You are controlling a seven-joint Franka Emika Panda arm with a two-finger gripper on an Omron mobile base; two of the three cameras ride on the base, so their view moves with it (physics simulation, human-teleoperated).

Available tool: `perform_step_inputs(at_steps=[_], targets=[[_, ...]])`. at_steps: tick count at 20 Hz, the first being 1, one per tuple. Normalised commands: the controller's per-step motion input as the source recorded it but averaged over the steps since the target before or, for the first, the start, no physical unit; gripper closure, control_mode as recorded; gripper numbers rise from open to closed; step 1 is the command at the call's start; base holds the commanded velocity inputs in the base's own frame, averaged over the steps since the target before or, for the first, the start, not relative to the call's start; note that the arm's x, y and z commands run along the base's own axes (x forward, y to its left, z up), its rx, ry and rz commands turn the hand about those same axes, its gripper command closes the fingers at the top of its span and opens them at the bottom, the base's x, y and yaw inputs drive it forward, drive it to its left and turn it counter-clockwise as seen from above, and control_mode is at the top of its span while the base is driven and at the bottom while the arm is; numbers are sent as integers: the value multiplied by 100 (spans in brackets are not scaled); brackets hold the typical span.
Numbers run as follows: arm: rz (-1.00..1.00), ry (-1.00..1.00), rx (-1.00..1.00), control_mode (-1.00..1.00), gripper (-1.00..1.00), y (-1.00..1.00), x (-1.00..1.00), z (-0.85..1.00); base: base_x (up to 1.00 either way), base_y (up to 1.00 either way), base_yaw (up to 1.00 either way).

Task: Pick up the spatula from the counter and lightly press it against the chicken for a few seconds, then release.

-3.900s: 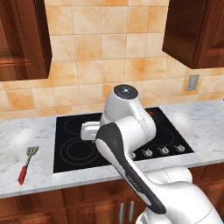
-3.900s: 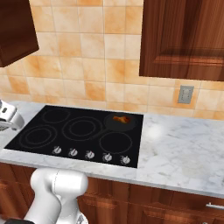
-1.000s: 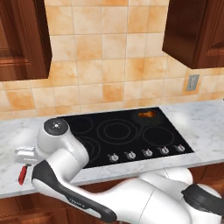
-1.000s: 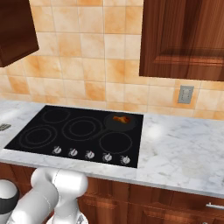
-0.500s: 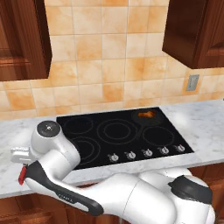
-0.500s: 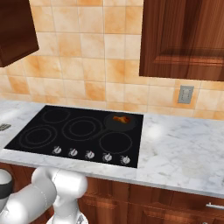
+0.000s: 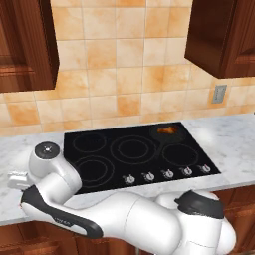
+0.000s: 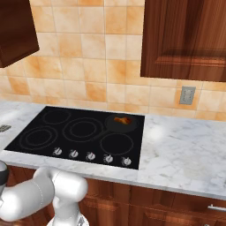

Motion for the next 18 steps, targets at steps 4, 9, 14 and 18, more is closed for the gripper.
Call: perform_step_inputs(at_steps=[4,9,14,18], targets=[[-1,2,0,-100,-100,9,9,-23,0,0,0],[-1,1,0,-100,-100,8,12,-19,0,0,0],[-1,2,0,-100,-100,7,15,-19,0,0,0],[-1,5,0,-100,-100,15,19,-22,0,0,0]])
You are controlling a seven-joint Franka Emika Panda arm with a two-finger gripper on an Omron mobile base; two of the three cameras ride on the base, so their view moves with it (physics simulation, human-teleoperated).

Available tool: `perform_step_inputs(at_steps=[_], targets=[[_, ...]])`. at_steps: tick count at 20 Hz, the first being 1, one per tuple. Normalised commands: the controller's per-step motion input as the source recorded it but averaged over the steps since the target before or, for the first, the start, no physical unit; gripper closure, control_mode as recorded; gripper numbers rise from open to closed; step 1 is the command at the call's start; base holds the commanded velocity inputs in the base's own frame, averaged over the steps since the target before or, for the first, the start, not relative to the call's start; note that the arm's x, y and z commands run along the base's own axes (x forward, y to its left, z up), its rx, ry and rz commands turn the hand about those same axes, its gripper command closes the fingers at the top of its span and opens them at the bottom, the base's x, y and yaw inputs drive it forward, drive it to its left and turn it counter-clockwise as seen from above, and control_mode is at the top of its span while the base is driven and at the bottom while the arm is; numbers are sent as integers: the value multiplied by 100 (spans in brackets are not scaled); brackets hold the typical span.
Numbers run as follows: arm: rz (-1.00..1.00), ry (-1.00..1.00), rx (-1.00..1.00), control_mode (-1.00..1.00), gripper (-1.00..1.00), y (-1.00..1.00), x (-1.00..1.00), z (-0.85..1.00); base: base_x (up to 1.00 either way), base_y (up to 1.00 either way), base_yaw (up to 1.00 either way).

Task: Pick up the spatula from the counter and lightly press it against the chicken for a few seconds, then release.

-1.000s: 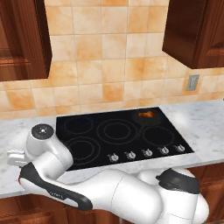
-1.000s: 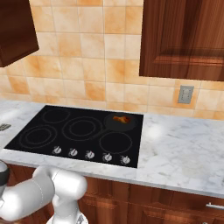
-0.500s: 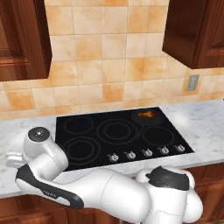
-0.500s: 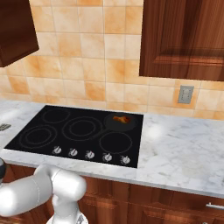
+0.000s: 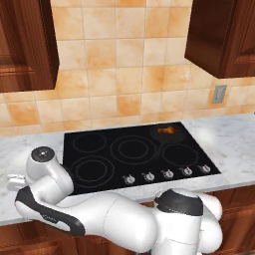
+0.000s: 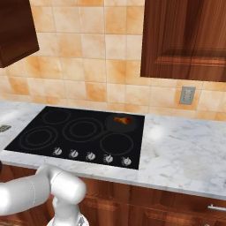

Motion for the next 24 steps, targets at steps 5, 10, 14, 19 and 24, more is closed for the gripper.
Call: perform_step_inputs(at_steps=[5,10,14,19,24], targets=[[-2,6,0,-100,-100,22,21,-20,0,0,0],[-2,5,0,-100,-100,18,19,-18,0,0,0],[-2,5,0,-100,-100,20,18,-20,0,0,0],[-2,3,0,-100,-100,20,10,-22,0,0,0],[-1,2,0,-100,-100,21,11,-28,0,0,0]])
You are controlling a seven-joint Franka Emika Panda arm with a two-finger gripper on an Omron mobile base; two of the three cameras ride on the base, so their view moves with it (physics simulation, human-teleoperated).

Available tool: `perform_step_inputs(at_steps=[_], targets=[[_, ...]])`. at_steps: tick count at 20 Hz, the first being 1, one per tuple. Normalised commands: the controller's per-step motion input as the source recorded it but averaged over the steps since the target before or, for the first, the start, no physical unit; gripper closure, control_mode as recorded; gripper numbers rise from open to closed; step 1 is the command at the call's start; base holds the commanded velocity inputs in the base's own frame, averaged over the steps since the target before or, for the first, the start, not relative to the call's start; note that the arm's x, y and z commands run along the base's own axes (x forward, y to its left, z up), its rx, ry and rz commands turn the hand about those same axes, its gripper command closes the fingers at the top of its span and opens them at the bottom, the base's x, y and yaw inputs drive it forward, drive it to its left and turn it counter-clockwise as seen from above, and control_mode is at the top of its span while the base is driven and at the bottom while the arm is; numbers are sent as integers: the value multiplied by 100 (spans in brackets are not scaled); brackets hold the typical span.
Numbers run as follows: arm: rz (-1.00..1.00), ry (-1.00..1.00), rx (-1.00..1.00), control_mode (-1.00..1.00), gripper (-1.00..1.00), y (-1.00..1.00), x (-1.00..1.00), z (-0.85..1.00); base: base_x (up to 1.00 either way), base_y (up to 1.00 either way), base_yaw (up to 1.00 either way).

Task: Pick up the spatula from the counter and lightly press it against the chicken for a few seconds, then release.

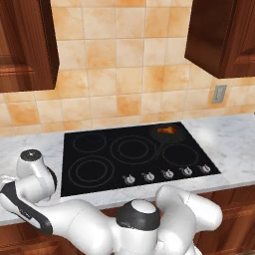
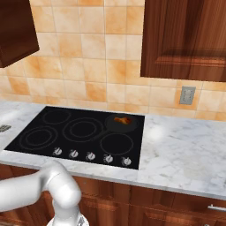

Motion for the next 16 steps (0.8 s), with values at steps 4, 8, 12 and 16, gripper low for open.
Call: perform_step_inputs(at_steps=[4,8,12,16], targets=[[-1,2,0,-100,-100,11,12,-28,0,0,0],[-1,5,0,-100,-100,18,19,-33,0,0,0],[-1,6,-2,-100,100,31,22,-36,0,0,0],[0,4,-2,-100,100,6,9,-21,0,0,0]])
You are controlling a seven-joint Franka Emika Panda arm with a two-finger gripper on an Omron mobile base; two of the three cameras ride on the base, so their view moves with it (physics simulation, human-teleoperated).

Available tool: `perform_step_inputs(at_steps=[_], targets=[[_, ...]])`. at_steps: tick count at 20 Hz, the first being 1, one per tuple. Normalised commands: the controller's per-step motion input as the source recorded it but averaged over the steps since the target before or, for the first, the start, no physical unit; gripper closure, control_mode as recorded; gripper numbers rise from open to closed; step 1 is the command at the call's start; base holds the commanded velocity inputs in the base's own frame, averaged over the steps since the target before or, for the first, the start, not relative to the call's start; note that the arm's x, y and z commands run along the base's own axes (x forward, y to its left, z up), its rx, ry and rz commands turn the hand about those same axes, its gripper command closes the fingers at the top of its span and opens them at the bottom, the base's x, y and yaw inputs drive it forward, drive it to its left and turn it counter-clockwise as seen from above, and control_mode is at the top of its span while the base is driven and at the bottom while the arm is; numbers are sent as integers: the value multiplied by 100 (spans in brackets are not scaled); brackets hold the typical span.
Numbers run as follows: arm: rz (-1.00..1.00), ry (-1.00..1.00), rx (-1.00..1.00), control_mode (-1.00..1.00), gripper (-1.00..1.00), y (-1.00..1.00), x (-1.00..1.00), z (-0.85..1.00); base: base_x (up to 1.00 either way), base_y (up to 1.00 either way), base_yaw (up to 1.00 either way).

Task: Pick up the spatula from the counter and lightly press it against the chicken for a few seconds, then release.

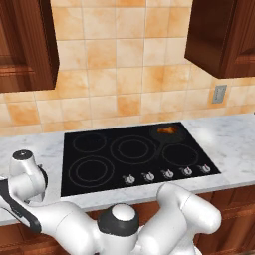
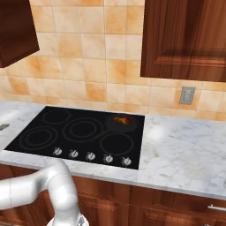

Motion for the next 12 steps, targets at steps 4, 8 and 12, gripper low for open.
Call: perform_step_inputs(at_steps=[4,8,12], targets=[[0,1,-4,-100,100,0,0,-9,0,0,0],[0,0,-8,-100,100,0,-5,0,0,0,0],[0,0,-9,-100,100,-4,-17,1,0,0,0]])
